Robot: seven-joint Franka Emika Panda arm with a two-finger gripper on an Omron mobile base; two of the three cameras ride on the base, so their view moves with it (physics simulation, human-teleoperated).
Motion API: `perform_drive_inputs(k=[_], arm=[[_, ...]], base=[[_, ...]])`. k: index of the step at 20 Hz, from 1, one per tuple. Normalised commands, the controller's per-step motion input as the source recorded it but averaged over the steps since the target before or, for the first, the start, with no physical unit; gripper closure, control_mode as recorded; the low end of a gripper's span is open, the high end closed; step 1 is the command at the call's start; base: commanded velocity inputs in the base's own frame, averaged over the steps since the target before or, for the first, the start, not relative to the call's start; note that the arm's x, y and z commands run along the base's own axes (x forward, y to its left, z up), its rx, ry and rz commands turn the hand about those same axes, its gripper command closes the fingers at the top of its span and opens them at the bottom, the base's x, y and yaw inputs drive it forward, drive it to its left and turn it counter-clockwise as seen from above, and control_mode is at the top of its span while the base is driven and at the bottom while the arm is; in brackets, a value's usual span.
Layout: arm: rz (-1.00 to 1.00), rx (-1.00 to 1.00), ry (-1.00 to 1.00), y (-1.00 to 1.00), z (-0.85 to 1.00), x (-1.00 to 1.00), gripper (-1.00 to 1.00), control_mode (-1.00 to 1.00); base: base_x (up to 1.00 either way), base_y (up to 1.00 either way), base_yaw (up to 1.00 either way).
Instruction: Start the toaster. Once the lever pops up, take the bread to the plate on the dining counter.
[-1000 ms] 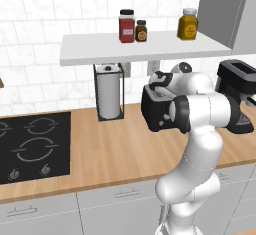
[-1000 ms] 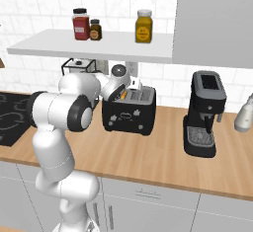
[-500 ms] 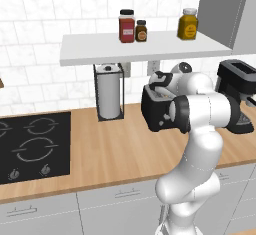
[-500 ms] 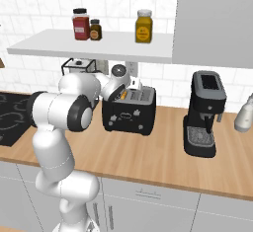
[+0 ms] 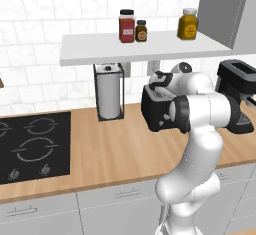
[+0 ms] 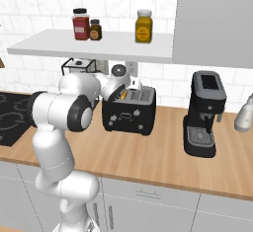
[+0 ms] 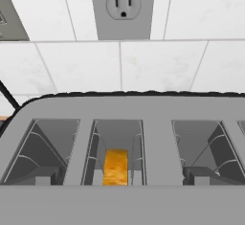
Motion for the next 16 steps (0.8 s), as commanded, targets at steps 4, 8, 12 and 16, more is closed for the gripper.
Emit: perform_drive_inputs(k=[4, 8, 12, 16], arm=[[0.0, 0.0, 0.0, 0.0, 0.0, 0.0, -1.0, -1.0], [0.0, 0.0, 0.0, 0.0, 0.0, 0.0, -1.0, -1.0], [0.0, 0.0, 0.0, 0.0, 0.0, 0.0, -1.0, -1.0], [0.0, 0.0, 0.0, 0.0, 0.0, 0.0, -1.0, -1.0]], base=[[0.0, 0.0, 0.0], [0.0, 0.0, 0.0], [0.0, 0.0, 0.0], [0.0, 0.0, 0.0]])
